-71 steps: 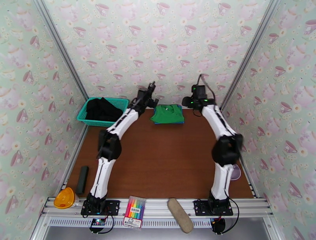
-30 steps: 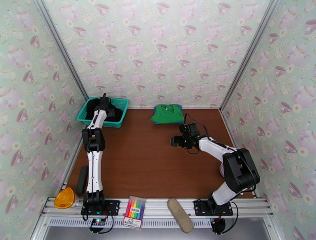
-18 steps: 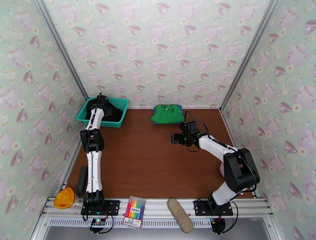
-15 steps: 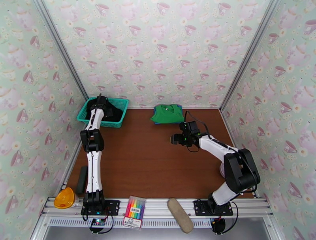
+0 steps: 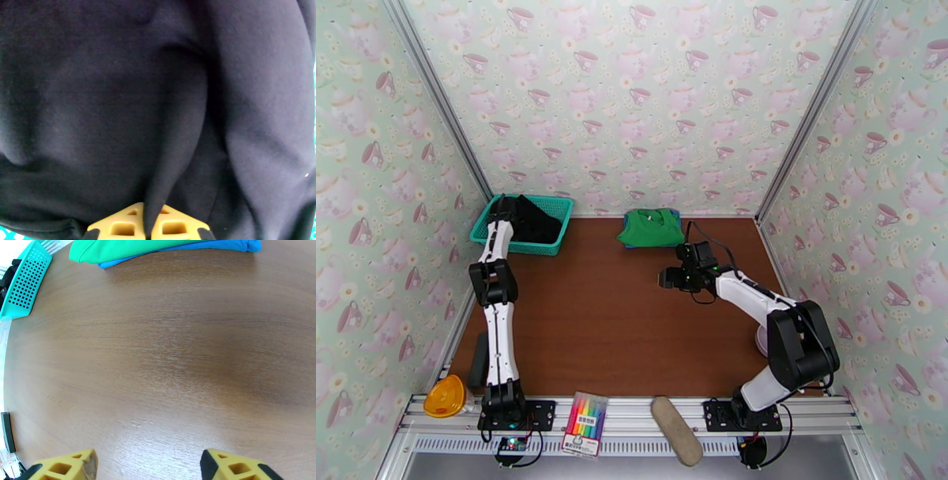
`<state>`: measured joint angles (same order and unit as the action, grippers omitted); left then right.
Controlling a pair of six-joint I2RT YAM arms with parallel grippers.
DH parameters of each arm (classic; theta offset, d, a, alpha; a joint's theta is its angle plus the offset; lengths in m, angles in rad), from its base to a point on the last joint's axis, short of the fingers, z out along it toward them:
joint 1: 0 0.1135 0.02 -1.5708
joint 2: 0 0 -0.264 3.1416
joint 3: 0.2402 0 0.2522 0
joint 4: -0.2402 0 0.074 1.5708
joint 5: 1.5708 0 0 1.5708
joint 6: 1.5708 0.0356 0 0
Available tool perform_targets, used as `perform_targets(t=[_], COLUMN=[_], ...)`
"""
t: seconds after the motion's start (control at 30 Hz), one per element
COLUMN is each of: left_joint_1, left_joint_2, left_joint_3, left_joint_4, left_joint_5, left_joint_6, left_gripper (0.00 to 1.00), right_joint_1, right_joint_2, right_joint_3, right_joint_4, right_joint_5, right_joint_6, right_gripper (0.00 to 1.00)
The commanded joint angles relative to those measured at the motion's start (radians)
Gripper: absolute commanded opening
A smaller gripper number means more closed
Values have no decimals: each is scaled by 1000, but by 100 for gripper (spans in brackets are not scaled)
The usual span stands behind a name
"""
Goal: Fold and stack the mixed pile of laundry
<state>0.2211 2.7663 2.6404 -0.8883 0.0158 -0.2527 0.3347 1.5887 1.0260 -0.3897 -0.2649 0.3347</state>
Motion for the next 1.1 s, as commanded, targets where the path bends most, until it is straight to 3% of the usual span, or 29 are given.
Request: perform_targets(t=[0.0, 0.13, 0.53, 0.73, 0.9, 1.07], left_joint_1=[-28, -55, -107, -161, -244, -372], left_joint_2=[-57, -224, -691, -842, -921, -1081], left_joint_3=[-92, -143, -295, -277, -207, -408], left_joint_4=[33, 109, 261, 227, 93, 100], left_joint_5=[83, 72, 79, 90, 85, -7], left_joint_6=[20, 75, 93, 80, 59, -3], left_gripper=[0, 0, 0, 0, 0, 0], right_joint_1=[6, 6, 6, 6, 7, 52], right_joint_2=[-53, -101, -274, -366, -441, -506], right_joint_3=[23, 7, -107, -146, -194, -223], right_joint_4=[-30, -28, 9, 25, 82, 193], right_joint_5=[4, 1, -19, -53, -163, -292], right_joint_6=[-2, 2, 20, 10, -14, -89], right_gripper=[65, 56, 54, 54, 57, 70])
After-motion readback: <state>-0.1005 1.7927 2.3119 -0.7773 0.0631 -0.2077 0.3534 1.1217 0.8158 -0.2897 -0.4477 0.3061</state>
